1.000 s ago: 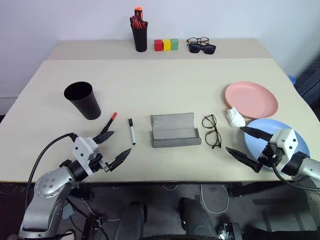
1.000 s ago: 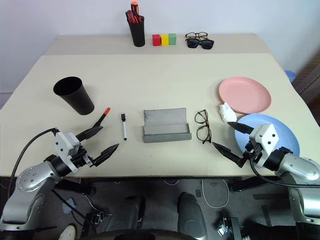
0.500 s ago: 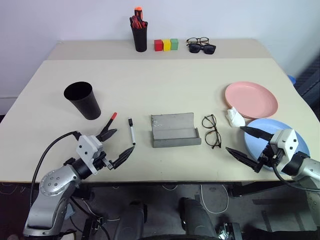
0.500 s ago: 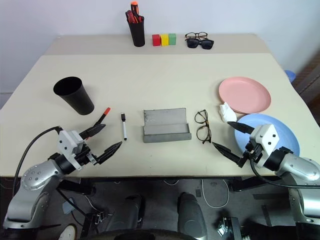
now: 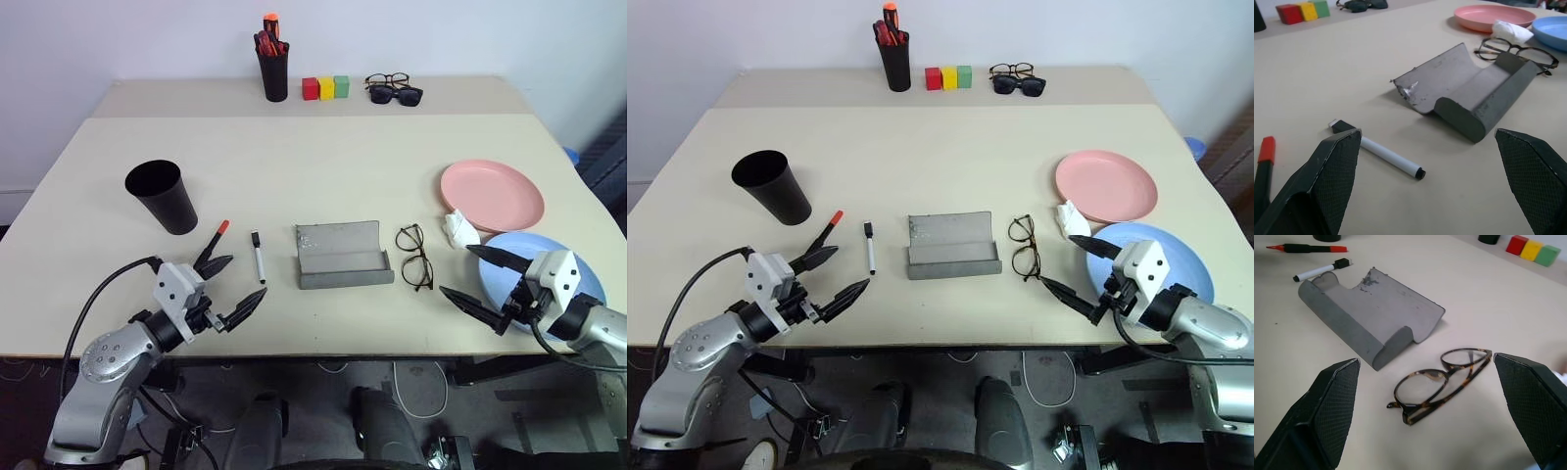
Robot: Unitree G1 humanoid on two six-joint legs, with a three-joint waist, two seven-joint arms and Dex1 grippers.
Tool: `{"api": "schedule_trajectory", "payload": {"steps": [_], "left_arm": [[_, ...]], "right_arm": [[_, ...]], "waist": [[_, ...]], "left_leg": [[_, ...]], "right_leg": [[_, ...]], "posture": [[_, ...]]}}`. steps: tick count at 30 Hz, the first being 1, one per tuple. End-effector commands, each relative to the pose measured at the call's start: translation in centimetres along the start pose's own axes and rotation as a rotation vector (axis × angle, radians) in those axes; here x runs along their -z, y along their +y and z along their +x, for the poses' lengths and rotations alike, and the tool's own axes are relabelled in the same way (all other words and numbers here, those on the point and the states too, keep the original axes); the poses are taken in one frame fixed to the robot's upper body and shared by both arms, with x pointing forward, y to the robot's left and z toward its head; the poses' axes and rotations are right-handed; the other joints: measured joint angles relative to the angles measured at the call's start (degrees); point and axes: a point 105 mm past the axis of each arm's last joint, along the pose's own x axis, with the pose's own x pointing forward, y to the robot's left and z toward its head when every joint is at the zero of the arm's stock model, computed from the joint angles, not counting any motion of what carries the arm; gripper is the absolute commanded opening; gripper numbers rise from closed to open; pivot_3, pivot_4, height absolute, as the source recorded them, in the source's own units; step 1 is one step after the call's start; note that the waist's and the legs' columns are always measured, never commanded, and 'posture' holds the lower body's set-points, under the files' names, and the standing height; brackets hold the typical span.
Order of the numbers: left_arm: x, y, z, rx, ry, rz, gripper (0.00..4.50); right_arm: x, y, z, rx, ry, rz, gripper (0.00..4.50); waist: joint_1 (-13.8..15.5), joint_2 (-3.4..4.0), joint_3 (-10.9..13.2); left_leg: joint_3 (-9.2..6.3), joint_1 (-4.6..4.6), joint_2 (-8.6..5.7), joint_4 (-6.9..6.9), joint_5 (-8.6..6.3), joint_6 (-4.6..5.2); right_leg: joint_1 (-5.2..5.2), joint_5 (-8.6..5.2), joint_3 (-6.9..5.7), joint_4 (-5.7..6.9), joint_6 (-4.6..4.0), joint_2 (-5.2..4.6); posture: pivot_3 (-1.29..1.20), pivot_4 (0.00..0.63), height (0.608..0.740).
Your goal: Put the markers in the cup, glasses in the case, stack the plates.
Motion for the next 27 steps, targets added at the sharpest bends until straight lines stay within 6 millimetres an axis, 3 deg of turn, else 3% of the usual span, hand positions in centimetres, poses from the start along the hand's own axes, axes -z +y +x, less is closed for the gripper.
{"api": "schedule_trajectory", "payload": {"steps": [1,3,7,10,17,27], "left_arm": [[-1.5,0.8,0.2,-0.067,-0.043,-0.001,4.5],[-1.7,1.5,0.6,-0.126,-0.053,-0.027,4.5],[-1.8,3.9,1.5,-0.403,0.001,-0.092,4.5],[-1.4,4.1,2.4,-0.444,0.093,-0.175,4.5],[-1.1,5.6,4.2,-0.56,0.289,-0.352,4.5],[0.1,4.9,5.0,-0.66,0.532,-0.466,4.5]], "right_arm": [[-0.8,-0.2,0.1,-0.012,-0.021,-0.033,4.44],[-1.3,-0.1,0.3,-0.029,-0.044,-0.025,4.44],[-4.5,1.0,1.7,-0.164,-0.181,0.039,4.44],[-5.4,1.6,3.0,-0.28,-0.191,0.012,4.44],[-4.6,2.1,4.8,-0.427,-0.149,-0.062,4.44],[-3.9,1.8,6.3,-0.475,-0.154,-0.105,4.44]], "waist": [[0.02,0.0,0.0],[0.05,0.0,0.0],[0.04,-0.02,0.01],[-0.16,-0.05,0.02],[0.01,-0.19,0.08],[-0.19,-0.25,0.12]], "left_leg": [[0.0,0.0,0.0,0.0,0.0,0.0],[0.0,0.0,0.0,0.01,0.0,0.0],[-0.02,0.03,-0.01,0.07,0.01,0.01],[-0.11,0.12,0.01,0.09,0.01,0.01],[-0.26,0.12,-0.01,0.11,0.03,-0.02],[-0.28,0.1,-0.02,-0.01,0.14,-0.22]], "right_leg": [[0.0,0.01,0.0,0.0,-0.01,0.0],[0.02,0.0,0.0,0.0,0.0,0.0],[0.06,0.03,0.0,0.05,0.01,0.0],[0.1,0.02,0.0,0.13,0.05,0.12],[0.15,-0.01,-0.05,0.2,0.12,0.18],[0.08,0.14,-0.05,0.18,0.23,0.18]], "posture": [[0.0,0.15,0.74],[0.0,0.15,0.74],[0.0,0.15,0.74],[0.0,0.15,0.74],[0.0,0.15,0.74],[0.0,0.15,0.74]]}}
